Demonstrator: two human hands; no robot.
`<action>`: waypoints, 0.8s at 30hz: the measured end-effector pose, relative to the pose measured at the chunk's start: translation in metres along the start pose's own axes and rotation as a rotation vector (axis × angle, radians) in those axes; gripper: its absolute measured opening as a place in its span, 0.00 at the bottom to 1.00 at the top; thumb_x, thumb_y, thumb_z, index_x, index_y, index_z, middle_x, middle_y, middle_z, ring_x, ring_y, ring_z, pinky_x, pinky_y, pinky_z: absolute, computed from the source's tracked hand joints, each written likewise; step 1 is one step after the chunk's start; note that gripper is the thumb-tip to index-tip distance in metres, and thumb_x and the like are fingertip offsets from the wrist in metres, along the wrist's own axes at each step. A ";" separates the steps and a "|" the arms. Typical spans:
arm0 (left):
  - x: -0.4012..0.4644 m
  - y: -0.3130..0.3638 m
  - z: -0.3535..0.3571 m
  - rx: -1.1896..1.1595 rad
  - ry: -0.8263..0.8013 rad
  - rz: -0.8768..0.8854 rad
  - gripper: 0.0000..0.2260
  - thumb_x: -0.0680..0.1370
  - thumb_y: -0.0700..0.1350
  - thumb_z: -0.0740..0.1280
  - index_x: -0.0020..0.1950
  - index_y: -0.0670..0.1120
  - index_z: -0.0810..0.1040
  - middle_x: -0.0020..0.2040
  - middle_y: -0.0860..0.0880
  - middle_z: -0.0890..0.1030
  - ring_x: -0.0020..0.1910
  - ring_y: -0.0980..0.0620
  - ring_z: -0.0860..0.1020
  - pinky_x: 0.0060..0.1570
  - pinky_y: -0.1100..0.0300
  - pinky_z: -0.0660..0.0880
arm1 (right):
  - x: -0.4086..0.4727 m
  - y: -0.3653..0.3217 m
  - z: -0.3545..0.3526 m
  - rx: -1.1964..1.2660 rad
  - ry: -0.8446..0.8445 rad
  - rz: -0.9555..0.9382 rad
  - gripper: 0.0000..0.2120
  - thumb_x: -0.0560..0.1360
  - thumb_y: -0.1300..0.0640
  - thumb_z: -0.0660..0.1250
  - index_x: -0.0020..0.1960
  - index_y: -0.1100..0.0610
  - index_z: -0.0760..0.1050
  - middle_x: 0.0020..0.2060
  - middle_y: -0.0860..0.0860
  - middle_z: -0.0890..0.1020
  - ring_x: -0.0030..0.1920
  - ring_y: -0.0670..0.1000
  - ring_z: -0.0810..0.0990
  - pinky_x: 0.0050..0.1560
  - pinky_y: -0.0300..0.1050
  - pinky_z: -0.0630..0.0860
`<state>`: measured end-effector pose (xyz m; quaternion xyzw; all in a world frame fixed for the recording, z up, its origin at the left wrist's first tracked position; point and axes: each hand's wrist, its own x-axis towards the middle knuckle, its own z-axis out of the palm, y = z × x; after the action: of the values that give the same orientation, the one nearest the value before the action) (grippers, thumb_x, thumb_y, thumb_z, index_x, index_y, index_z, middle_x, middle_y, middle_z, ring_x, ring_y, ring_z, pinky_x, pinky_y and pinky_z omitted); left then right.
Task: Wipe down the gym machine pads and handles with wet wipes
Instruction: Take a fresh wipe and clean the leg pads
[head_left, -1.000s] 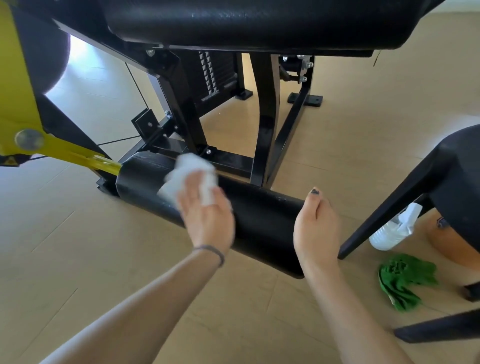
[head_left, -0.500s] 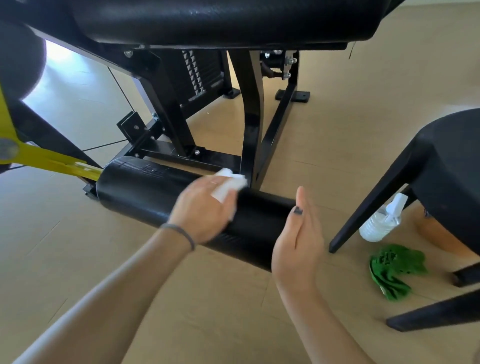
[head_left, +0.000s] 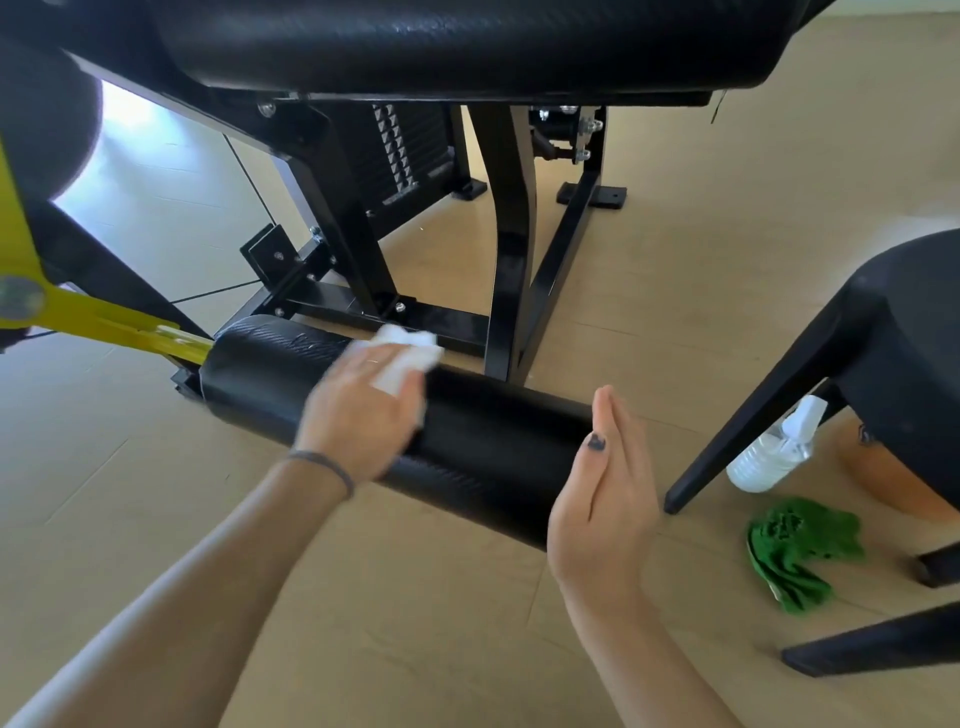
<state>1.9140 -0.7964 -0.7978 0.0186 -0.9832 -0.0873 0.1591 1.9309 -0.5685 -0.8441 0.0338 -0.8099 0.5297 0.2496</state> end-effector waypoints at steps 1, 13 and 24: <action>0.001 -0.029 -0.002 0.034 0.011 -0.141 0.22 0.80 0.51 0.51 0.70 0.54 0.75 0.71 0.53 0.75 0.73 0.50 0.68 0.75 0.55 0.61 | -0.003 0.003 0.000 -0.018 0.013 -0.040 0.22 0.85 0.57 0.50 0.73 0.64 0.72 0.70 0.56 0.76 0.74 0.53 0.71 0.72 0.61 0.70; -0.015 0.032 -0.003 -0.126 -0.085 0.080 0.21 0.84 0.53 0.52 0.73 0.50 0.72 0.70 0.56 0.74 0.72 0.56 0.67 0.76 0.57 0.61 | 0.044 -0.011 -0.008 -0.185 -0.164 0.190 0.24 0.86 0.50 0.49 0.72 0.63 0.70 0.64 0.56 0.79 0.65 0.49 0.74 0.63 0.46 0.69; 0.003 -0.115 -0.011 -0.103 0.126 -0.745 0.24 0.82 0.52 0.48 0.78 0.53 0.61 0.79 0.51 0.60 0.78 0.48 0.55 0.77 0.47 0.54 | -0.029 0.009 -0.008 -0.238 -0.053 -0.219 0.24 0.83 0.57 0.52 0.74 0.68 0.69 0.74 0.61 0.70 0.77 0.59 0.65 0.77 0.53 0.63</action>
<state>1.9155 -0.9117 -0.8066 0.3722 -0.8916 -0.1873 0.1774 1.9567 -0.5640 -0.8619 0.1062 -0.8647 0.3988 0.2864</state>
